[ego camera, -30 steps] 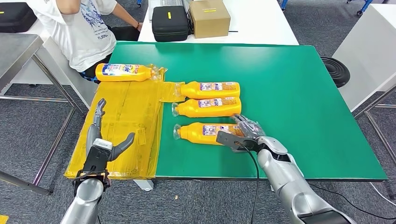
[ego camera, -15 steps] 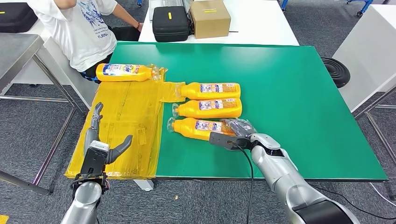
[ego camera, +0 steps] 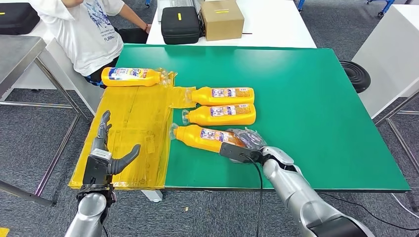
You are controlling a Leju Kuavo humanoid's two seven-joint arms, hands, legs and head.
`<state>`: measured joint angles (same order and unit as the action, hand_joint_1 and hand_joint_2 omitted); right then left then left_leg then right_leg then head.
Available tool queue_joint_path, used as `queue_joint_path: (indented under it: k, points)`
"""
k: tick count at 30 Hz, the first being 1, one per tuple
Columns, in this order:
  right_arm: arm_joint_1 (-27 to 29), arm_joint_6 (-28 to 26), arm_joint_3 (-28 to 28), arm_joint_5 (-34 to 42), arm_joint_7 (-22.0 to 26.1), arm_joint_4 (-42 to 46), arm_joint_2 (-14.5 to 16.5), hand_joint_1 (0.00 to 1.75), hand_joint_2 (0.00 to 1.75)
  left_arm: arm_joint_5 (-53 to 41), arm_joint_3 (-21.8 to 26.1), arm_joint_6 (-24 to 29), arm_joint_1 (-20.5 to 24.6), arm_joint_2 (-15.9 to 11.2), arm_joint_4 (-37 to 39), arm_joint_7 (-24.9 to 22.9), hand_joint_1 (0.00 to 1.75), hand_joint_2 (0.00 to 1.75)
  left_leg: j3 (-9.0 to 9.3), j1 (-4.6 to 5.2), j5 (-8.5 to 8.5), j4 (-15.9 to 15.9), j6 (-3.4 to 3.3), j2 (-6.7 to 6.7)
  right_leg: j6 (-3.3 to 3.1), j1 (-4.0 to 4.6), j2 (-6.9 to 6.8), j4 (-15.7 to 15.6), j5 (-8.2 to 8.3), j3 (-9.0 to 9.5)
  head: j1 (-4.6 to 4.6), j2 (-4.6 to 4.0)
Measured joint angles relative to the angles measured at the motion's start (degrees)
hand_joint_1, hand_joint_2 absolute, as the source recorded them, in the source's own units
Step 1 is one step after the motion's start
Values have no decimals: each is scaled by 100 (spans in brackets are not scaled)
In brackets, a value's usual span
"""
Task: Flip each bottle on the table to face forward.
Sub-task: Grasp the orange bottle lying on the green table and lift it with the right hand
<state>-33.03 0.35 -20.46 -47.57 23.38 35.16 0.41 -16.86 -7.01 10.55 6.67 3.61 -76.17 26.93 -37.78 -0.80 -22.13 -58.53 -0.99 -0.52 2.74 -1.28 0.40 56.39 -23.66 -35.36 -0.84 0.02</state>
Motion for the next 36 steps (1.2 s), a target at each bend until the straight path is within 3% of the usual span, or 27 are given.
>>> queue_joint_path:
  k: [11,17,25,36]
  points:
    - [1379,-1270,683,1566,692,2323,439,175,175,3100,284,-1737,-69,149,283,-366,0,175,-24,0,-1,0,0,-3,-1,-1,-2,-1,-5,-24,0,0]
    - [1741,-1616,842,1825,1015,2919,673,175,175,4006,281,-2321,64,216,590,-628,0,175,-25,0,-1,0,1,0,-1,-1,0,-1,-3,-28,0,0]
    - [1889,-1476,629,1782,1301,2823,981,175,175,4649,-201,-3071,309,268,942,-968,0,175,-26,0,-1,0,1,0,-1,-1,-1,0,-3,-28,-1,0]
    - [1821,-1035,123,1777,1343,1919,1342,175,175,4590,-1023,-3247,691,395,1230,-928,0,175,-29,0,-1,0,1,-1,0,-1,-1,0,-3,-29,-1,0]
